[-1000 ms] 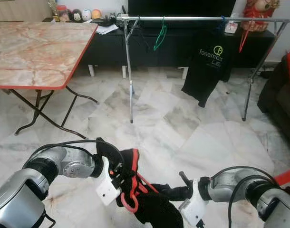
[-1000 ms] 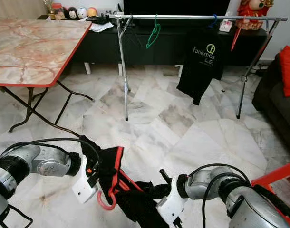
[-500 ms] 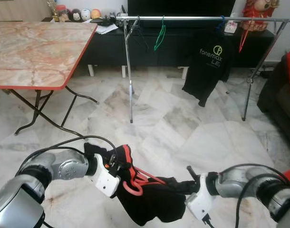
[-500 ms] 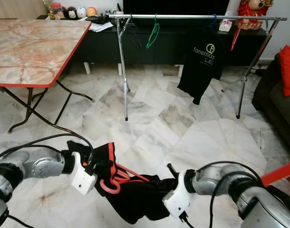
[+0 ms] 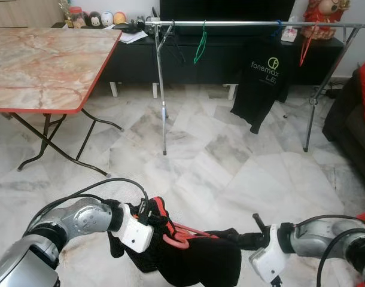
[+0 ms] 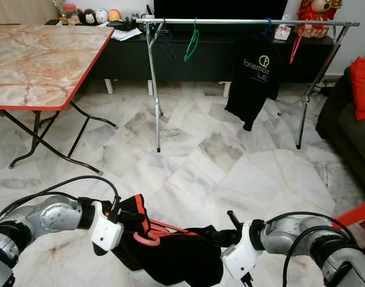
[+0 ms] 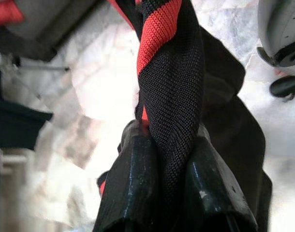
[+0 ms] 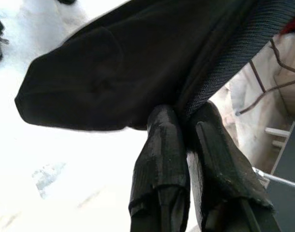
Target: Hang hanger
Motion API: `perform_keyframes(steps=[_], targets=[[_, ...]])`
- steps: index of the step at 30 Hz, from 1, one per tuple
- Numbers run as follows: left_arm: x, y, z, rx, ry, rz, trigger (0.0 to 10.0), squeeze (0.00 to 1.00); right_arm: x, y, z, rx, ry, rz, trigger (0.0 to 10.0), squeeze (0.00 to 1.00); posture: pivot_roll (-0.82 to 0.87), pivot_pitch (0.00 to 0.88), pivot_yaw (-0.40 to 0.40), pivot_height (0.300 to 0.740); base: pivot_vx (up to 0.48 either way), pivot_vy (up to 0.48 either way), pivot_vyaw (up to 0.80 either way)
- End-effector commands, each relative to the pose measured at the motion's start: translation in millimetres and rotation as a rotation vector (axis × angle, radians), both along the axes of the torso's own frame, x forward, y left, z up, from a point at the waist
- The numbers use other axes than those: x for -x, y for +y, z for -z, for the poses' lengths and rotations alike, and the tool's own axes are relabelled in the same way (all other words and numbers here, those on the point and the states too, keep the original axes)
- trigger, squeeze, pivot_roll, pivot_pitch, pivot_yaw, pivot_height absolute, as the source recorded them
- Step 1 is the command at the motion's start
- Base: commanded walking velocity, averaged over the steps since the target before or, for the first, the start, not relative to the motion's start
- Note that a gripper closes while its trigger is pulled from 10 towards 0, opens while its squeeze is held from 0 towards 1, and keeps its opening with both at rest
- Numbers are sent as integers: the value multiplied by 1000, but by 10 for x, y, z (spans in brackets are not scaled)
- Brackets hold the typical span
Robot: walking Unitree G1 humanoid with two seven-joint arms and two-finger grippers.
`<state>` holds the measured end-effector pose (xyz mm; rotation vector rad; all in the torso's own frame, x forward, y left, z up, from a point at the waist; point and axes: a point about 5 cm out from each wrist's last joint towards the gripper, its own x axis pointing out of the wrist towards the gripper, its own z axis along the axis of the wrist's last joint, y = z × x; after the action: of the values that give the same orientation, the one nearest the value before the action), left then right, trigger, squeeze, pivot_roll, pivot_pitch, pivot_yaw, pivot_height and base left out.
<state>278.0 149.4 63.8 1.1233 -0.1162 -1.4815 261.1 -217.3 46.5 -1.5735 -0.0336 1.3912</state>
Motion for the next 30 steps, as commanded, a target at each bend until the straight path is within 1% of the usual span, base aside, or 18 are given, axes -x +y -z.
perform_keyframes(steps=[1,2,4,5,7,10,14,15,17,18,19,20,21,22,25,28,29,30], targets=[[-14,185,11,-20,46,-86,10000,0,3,-404,-66,149,14,109,0,0,-110,0,-53,740,0,0,0],[-12,150,-20,25,64,-86,10000,0,-32,-404,-109,142,0,118,0,0,-109,0,-54,740,0,0,0],[-10,120,-64,70,97,-85,10000,0,-60,-412,-151,133,-13,132,0,0,-108,0,-55,740,0,0,0],[-4,109,-88,87,143,-88,10000,0,-85,-428,-186,132,-26,144,0,0,-107,0,-55,740,0,0,0],[1,106,-97,91,171,-88,10000,0,-99,-438,-205,133,-33,150,0,0,-107,0,-55,740,0,0,0],[75,158,-72,26,326,-72,10000,0,-153,-488,-303,143,-56,173,0,0,-110,0,-55,740,0,0,0],[153,188,-122,42,541,-66,10000,0,-216,-550,-453,154,-82,191,0,0,-119,0,-55,740,0,0,0],[153,188,-122,42,541,-66,10000,0,-216,-550,-453,154,-82,191,0,0,-119,0,-55,740,0,0,0],[238,239,-148,6,661,-34,10000,0,-233,-585,-504,163,-90,198,0,0,-121,0,-57,740,0,0,0],[238,239,-148,6,661,-34,10000,0,-233,-585,-504,163,-90,198,0,0,-121,0,-57,740,0,0,0],[275,300,-133,-61,682,-27,10000,0,-245,-593,-535,164,-94,199,0,0,-120,0,-57,740,0,0,0],[265,326,-116,-96,661,-42,10000,0,-253,-591,-552,161,-96,203,0,0,-118,0,-57,740,0,0,0],[190,342,-77,-121,579,-96,10000,0,-267,-579,-578,157,-100,203,0,0,-115,0,-57,740,0,0,0],[155,336,-72,-119,548,-128,10000,0,-274,-566,-590,155,-101,201,0,0,-115,0,-57,740,0,0,0],[121,316,-73,-96,521,-162,10000,0,-275,-543,-591,150,-99,199,0,0,-115,0,-57,740,0,0,0],[15,297,-56,-86,445,-275,10000,0,-273,-509,-584,139,-96,192,0,0,-118,0,-57,740,0,0,0],[-7,297,-50,-90,433,-304,10000,0,-271,-499,-582,134,-94,191,0,0,-118,0,-57,740,0,0,0],[-21,277,-62,-69,437,-333,10000,0,-267,-486,-581,130,-90,190,0,0,-118,0,-57,740,0,0,0]])
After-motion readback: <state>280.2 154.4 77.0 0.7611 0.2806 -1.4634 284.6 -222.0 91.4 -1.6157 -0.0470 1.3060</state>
